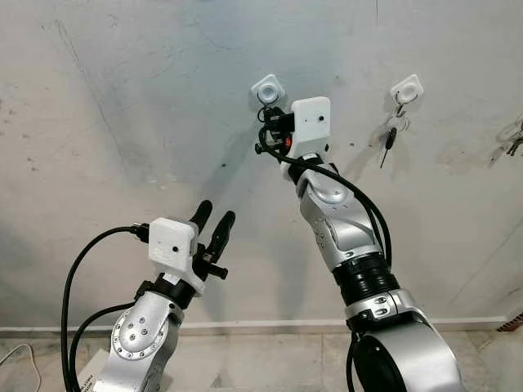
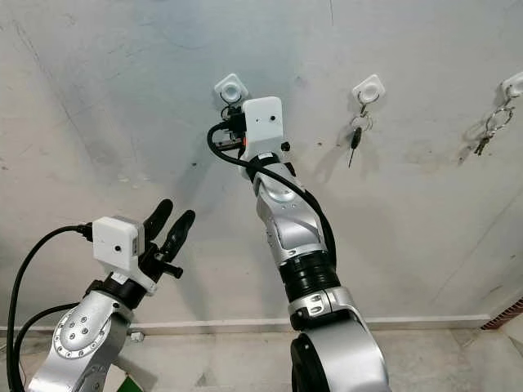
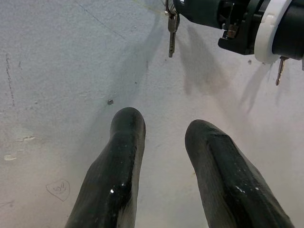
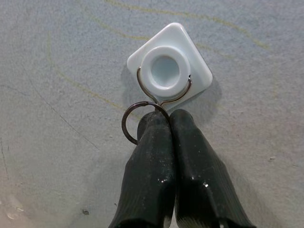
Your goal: Hang keys on a hook
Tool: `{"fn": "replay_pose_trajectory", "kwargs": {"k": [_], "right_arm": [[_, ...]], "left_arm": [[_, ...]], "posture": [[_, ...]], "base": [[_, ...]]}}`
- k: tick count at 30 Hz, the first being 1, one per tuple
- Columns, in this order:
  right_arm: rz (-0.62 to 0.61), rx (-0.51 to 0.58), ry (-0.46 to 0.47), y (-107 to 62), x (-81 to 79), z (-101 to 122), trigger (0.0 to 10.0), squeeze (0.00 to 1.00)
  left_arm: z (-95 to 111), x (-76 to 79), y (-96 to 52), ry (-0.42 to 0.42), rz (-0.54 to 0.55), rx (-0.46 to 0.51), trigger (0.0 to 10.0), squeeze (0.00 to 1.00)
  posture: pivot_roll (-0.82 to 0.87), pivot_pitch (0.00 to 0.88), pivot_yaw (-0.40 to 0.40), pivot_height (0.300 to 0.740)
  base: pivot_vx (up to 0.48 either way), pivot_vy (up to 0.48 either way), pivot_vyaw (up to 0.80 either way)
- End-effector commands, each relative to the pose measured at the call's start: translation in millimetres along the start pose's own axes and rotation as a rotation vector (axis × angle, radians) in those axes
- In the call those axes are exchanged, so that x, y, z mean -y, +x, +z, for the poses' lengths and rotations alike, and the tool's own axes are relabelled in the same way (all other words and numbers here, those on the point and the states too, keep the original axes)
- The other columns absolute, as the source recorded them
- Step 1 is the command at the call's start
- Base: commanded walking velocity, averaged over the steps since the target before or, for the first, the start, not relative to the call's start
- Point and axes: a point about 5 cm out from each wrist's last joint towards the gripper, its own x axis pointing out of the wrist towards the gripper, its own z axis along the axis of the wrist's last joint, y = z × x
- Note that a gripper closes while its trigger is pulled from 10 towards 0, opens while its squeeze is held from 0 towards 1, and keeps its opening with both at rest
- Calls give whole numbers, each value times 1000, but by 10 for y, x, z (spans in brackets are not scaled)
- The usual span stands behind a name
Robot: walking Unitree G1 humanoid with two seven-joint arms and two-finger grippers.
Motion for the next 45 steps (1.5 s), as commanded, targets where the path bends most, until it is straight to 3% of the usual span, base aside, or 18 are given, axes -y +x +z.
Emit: {"fn": "replay_pose_trajectory", "kwargs": {"k": [1,14,28,45], "right_arm": [[5,-31,-7,21,-25,-29,10000,0],[-46,-16,32,-33,109,-47,10000,0],[-42,12,68,-46,105,-25,10000,0],[-19,112,192,-57,109,114,10000,0]], "left_arm": [[-13,1,3,3,-1,-9,10000,0],[-15,-5,1,2,-3,-10,10000,0],[-15,5,8,1,-7,-10,10000,0],[-22,14,12,-2,-11,-11,10000,0]], "posture": [[64,0,33,740],[62,0,37,740],[62,0,37,740],[59,0,38,740]], "base": [[0,0,0],[0,0,0],[0,0,0],[0,0,0]]}}
